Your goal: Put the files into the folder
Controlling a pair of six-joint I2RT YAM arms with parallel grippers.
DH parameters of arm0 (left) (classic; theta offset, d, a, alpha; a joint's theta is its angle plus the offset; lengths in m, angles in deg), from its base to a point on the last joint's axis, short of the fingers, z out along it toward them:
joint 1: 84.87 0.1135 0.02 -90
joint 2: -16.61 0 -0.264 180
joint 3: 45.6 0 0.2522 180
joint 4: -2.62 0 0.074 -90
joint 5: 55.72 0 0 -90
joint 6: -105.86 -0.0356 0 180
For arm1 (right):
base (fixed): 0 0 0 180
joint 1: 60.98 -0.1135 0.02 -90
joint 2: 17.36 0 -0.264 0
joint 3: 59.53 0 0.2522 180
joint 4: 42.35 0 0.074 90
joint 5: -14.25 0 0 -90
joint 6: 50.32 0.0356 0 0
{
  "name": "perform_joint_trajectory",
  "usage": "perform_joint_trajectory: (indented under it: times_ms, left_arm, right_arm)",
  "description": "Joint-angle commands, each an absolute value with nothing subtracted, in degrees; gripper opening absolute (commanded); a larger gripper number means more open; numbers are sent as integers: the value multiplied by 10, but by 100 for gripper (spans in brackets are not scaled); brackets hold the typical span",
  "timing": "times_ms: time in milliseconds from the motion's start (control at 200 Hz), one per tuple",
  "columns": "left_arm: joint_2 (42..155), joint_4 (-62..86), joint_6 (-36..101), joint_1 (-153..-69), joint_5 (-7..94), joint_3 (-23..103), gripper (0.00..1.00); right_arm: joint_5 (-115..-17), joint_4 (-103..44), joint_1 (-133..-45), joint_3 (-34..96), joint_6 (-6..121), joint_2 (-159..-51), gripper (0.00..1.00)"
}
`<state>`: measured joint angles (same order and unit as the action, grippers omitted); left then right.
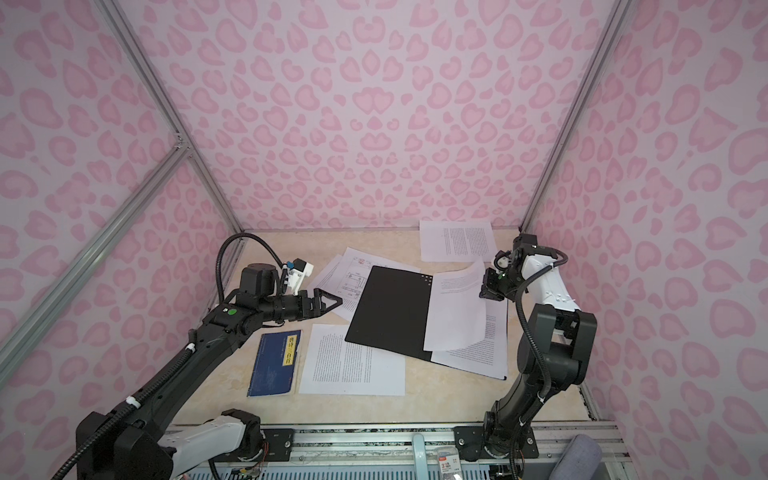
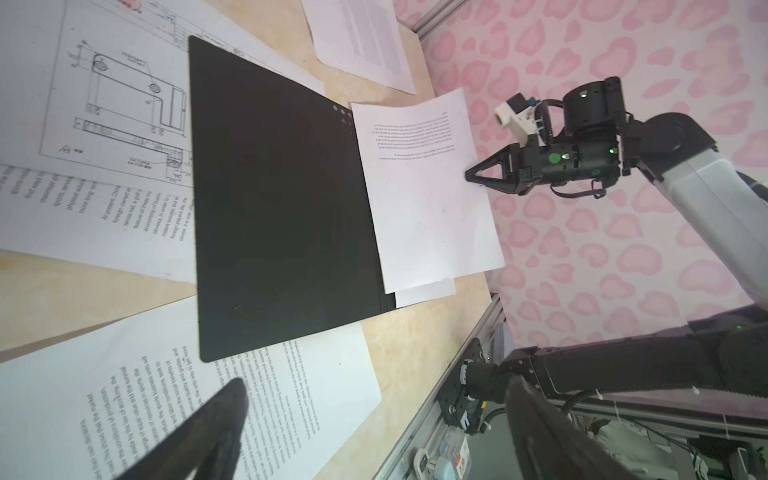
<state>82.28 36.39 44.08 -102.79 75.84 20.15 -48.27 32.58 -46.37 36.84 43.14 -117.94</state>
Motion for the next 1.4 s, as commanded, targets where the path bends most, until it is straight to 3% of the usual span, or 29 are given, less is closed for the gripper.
perform_joint_trajectory:
  times_ms: [0,350,665,1395]
  left_arm:
    - [814,351,428,-1038,771,203,98]
    - [812,353,424,-1049,766,200,98]
    - [825,344,431,-1050,774,197,98]
    - [844,331,449,-1057,789,189,98]
  right_arm:
    - [-559,364,-449,376,391,-1188,0]
    - [-637,379,-445,414,354,-1216,0]
    - [-593,306,-449,311,355,-1187,0]
    - [-545,258,-446,273,399,-1191,0]
